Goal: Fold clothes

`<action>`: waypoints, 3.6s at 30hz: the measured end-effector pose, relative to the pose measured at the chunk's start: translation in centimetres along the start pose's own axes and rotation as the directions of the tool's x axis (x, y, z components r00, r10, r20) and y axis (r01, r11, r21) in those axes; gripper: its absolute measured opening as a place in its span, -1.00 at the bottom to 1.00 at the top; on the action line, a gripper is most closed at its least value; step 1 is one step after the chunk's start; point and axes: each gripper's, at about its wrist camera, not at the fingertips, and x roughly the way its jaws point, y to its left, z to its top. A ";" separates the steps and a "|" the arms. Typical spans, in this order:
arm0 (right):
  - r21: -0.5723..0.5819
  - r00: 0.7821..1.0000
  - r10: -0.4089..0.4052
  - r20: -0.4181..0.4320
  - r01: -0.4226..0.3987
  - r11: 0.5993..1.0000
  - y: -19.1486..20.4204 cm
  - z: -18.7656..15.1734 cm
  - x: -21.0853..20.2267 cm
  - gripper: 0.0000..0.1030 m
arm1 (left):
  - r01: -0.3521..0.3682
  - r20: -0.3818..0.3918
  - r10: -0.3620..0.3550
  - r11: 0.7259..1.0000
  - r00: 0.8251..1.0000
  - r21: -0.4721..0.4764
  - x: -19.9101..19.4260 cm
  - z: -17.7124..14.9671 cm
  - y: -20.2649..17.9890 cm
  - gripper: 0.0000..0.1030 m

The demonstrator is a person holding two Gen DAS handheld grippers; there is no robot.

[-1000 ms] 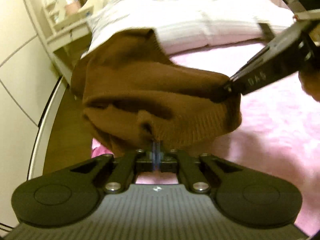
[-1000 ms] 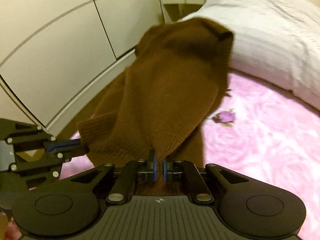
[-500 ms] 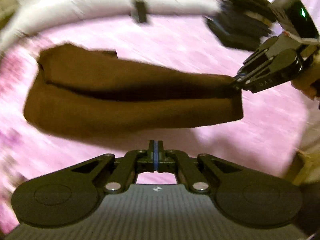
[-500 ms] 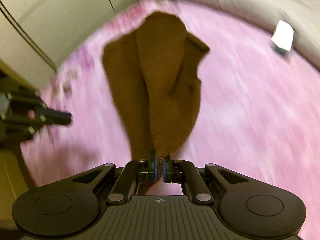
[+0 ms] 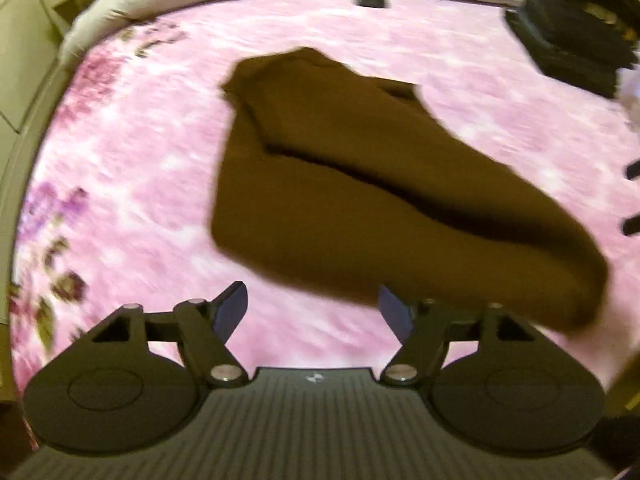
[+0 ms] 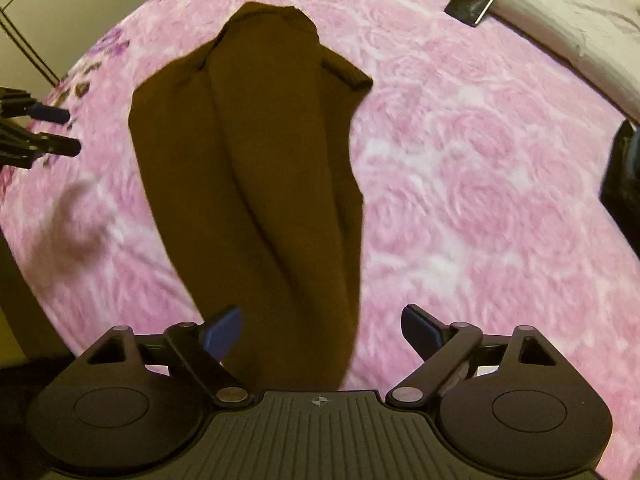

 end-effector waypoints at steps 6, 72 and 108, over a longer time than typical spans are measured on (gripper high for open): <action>-0.054 0.996 0.055 0.074 -0.051 0.997 2.5 6.2 5.1 0.73 | -0.015 -0.003 0.015 0.998 1.000 -0.054 7.0 2.6 5.1 0.32; 0.639 0.914 -0.301 0.271 0.063 0.767 -15.0 -15.9 1.1 0.66 | 0.218 -0.051 -0.237 0.761 0.970 0.611 15.2 11.1 -24.3 -0.89; 0.954 0.955 -0.268 -0.127 0.192 0.230 -12.3 -38.1 -9.9 -0.87 | 0.572 -0.199 -0.564 0.627 0.802 0.528 4.6 4.6 -23.0 -0.03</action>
